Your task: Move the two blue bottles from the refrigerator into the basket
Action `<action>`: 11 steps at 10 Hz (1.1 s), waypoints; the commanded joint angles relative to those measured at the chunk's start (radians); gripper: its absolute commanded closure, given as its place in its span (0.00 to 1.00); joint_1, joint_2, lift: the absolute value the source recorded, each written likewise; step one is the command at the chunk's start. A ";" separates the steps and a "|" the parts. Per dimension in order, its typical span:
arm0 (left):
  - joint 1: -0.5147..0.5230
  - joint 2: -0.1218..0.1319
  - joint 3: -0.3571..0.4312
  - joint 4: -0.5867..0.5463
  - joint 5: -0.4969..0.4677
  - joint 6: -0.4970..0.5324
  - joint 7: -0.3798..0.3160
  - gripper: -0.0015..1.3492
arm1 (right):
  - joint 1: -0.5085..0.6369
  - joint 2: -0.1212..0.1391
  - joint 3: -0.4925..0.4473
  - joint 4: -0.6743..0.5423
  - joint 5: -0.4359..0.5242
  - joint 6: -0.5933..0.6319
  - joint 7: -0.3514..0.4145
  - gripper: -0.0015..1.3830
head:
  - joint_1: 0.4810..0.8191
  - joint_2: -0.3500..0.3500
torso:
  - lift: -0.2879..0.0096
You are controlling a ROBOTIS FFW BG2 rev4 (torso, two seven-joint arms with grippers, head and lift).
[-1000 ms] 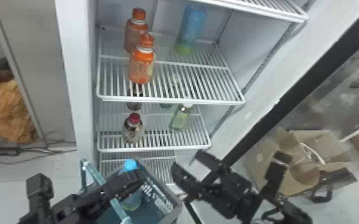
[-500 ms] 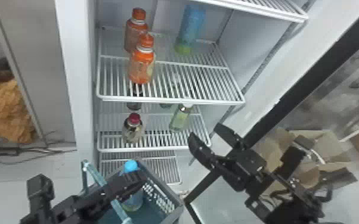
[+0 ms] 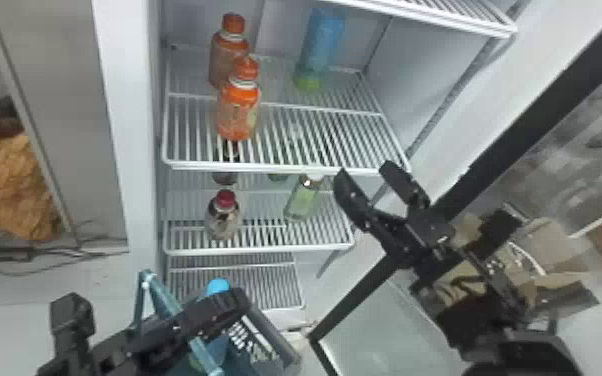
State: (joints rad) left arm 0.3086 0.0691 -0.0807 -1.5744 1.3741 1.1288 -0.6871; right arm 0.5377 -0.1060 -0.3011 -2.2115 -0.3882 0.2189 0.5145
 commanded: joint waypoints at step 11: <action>-0.004 0.001 -0.003 0.000 0.000 0.000 0.000 0.89 | -0.467 -0.003 0.086 0.419 0.065 -0.082 -0.082 0.11 | 0.63 0.00 | 0.93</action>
State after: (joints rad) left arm 0.3019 0.0711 -0.0845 -1.5742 1.3741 1.1289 -0.6872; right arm 0.0969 -0.1077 -0.2215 -1.8200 -0.3276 0.1410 0.4333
